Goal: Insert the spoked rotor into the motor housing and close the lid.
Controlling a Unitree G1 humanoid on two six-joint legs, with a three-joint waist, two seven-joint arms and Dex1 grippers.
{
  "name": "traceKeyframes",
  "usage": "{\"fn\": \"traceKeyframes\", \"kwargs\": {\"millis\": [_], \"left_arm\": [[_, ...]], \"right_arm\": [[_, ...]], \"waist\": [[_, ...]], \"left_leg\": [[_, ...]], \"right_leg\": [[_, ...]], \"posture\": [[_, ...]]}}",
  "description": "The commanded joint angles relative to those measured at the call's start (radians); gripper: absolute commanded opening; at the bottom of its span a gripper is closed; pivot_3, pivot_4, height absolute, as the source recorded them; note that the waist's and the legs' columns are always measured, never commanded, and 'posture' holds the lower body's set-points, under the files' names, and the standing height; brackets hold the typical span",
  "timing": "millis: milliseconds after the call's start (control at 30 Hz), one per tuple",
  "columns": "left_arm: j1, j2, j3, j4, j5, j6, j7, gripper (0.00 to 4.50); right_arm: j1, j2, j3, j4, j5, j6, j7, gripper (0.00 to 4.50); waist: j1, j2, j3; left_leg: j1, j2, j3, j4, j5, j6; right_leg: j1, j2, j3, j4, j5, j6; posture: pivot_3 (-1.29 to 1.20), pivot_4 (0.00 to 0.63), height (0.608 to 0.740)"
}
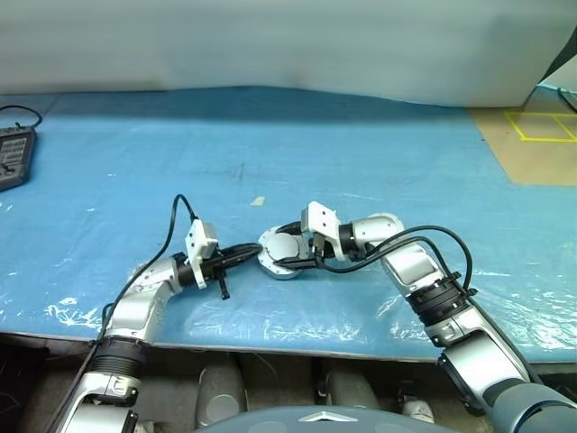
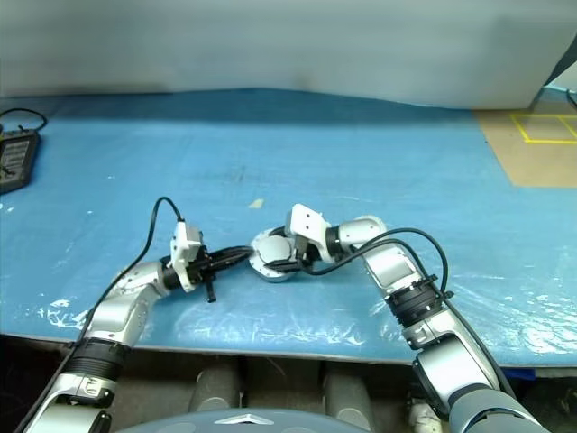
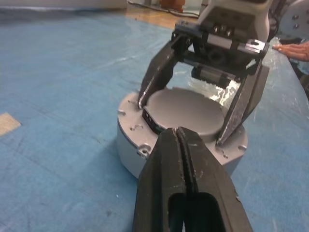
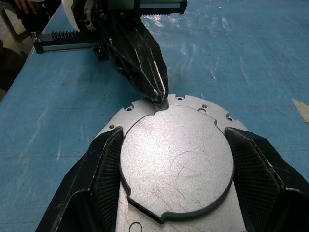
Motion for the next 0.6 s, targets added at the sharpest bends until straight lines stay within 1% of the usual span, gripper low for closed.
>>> {"fn": "traceKeyframes", "kwargs": {"millis": [33,200,433,500,567,600], "left_arm": [[0.009,0.018,-0.012,-0.011,0.027,-0.017,0.003,0.06],[0.009,0.027,-0.034,-0.013,0.066,-0.018,0.018,0.06],[0.005,0.025,-0.046,-0.038,0.064,0.0,0.037,0.06],[0.009,0.024,-0.05,-0.051,0.063,0.007,0.042,0.0],[0.014,0.025,-0.054,-0.062,0.061,0.012,0.045,0.0],[0.018,0.025,-0.055,-0.066,0.06,0.014,0.045,0.0]], "right_arm": [[0.025,-0.031,0.018,0.023,-0.055,0.039,-0.026,2.97],[0.02,-0.033,0.018,0.008,-0.05,0.059,-0.029,2.97],[0.013,-0.027,0.001,0.0,-0.019,0.08,-0.013,2.97],[0.022,-0.023,-0.013,-0.024,0.007,0.084,-0.005,3.74],[0.033,-0.014,-0.043,-0.053,0.046,0.088,-0.001,4.34],[0.04,-0.011,-0.063,-0.072,0.077,0.1,0.008,4.49]], "waist": [[0.001,0.0,0.0],[0.001,0.0,-0.001],[0.003,0.001,-0.003],[0.004,0.001,-0.003],[0.004,0.001,-0.003],[0.005,0.001,-0.003]], "left_leg": [[0.0,0.0,0.0,0.0,0.0,0.0],[0.0,0.0,0.0,0.0,0.0,0.0],[0.0,-0.001,0.0,-0.001,0.0,0.0],[0.0,-0.001,0.0,-0.001,0.0,0.0],[-0.001,-0.001,0.0,-0.001,0.0,0.0],[-0.001,-0.001,0.0,-0.001,0.0,0.0]], "right_leg": [[0.0,0.0,0.0,0.0,0.0,0.0],[0.0,-0.001,0.0,-0.001,0.0,0.0],[0.001,-0.001,0.0,-0.001,0.0,0.0],[0.001,-0.001,0.0,-0.001,0.0,0.0],[0.001,-0.002,0.0,-0.001,0.0,0.0],[0.001,-0.002,0.0,-0.002,0.0,0.0]], "posture": [[0.0,0.15,0.74],[0.0,0.15,0.74],[0.0,0.15,0.74],[0.0,0.15,0.74],[0.0,0.15,0.74],[0.0,0.15,0.74]]}}
